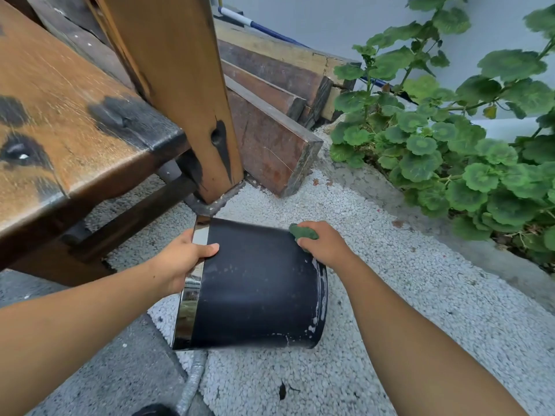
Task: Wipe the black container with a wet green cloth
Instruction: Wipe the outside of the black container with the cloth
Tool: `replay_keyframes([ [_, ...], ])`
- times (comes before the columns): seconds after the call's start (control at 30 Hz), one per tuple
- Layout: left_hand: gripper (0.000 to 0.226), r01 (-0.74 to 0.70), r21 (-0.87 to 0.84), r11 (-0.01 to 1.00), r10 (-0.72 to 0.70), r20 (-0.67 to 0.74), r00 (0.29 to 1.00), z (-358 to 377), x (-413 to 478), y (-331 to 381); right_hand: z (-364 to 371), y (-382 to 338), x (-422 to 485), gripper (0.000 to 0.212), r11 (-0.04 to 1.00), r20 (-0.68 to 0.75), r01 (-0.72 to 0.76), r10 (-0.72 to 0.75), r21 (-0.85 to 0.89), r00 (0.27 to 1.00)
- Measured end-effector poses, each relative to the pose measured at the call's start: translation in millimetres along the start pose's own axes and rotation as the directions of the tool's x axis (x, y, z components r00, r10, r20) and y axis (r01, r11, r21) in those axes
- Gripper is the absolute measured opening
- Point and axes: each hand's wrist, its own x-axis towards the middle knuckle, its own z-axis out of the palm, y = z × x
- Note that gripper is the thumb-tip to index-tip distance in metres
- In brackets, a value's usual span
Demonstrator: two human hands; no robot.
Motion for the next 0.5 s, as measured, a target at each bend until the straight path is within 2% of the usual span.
replay_keyframes([
  [0.07, 0.027, 0.001, 0.019, 1.000, -0.001, -0.009, 1.000, 1, -1, 2, 7, 6, -10, 0.021, 1.000, -0.026, 0.023, -0.023, -0.004, 0.999],
  [0.2, 0.033, 0.010, 0.079, 0.997, -0.009, -0.017, 1.000, 6, -5, 5, 23, 20, -45, 0.048, 1.000, -0.151, -0.012, 0.008, -0.024, 0.988],
  [0.33, 0.030, 0.001, 0.086, 0.996, 0.001, -0.030, 1.000, 10, -7, 9, 43, 29, -82, 0.050, 0.999, -0.270, 0.039, -0.028, 0.035, 0.962],
  [0.5, 0.019, -0.032, 0.099, 0.995, 0.031, 0.014, 0.999, 14, -7, 9, 67, 37, -114, 0.049, 1.000, -0.393, 0.020, -0.014, 0.011, 0.920],
])
